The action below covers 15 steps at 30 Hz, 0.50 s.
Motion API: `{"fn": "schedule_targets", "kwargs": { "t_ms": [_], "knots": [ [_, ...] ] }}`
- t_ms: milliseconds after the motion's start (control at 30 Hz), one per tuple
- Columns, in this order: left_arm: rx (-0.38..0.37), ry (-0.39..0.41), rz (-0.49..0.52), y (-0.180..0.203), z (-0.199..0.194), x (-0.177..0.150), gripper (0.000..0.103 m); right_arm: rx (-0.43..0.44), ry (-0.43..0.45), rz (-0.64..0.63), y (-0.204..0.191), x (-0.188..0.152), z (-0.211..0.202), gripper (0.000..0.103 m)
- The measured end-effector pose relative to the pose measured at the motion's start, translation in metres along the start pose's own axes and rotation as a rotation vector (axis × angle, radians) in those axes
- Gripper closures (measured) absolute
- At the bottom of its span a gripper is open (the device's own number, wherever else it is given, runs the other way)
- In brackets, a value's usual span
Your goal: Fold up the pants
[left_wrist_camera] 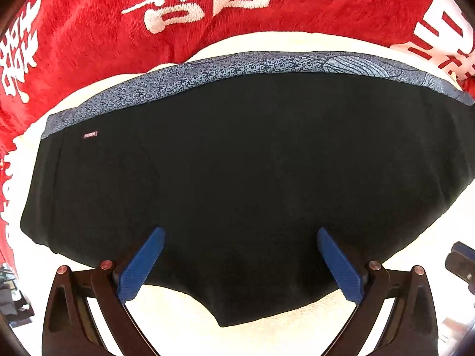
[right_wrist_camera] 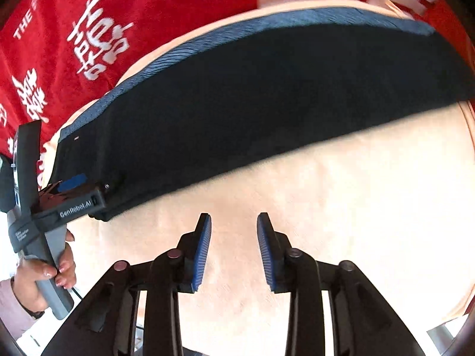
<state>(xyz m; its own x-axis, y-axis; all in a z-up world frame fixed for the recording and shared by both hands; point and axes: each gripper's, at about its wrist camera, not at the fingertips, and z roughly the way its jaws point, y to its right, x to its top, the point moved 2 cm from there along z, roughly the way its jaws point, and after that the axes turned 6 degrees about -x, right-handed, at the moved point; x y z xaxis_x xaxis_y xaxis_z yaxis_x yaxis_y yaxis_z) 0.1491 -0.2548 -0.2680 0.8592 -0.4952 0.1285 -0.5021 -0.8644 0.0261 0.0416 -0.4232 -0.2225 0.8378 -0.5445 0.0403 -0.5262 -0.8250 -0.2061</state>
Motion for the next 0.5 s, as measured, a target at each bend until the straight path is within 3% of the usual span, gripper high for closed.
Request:
{"fn": "schedule_targets", "kwargs": {
  "t_ms": [200, 500],
  "knots": [
    [0.062, -0.014, 0.018, 0.011, -0.006, 0.005, 0.000, 0.018, -0.008, 0.064, 0.024, -0.005, -0.004, 0.067],
    [0.065, -0.025, 0.074, 0.053, -0.018, 0.020, 0.000, 0.037, 0.000, 0.145, 0.060, -0.005, -0.013, 0.061]
  ]
}}
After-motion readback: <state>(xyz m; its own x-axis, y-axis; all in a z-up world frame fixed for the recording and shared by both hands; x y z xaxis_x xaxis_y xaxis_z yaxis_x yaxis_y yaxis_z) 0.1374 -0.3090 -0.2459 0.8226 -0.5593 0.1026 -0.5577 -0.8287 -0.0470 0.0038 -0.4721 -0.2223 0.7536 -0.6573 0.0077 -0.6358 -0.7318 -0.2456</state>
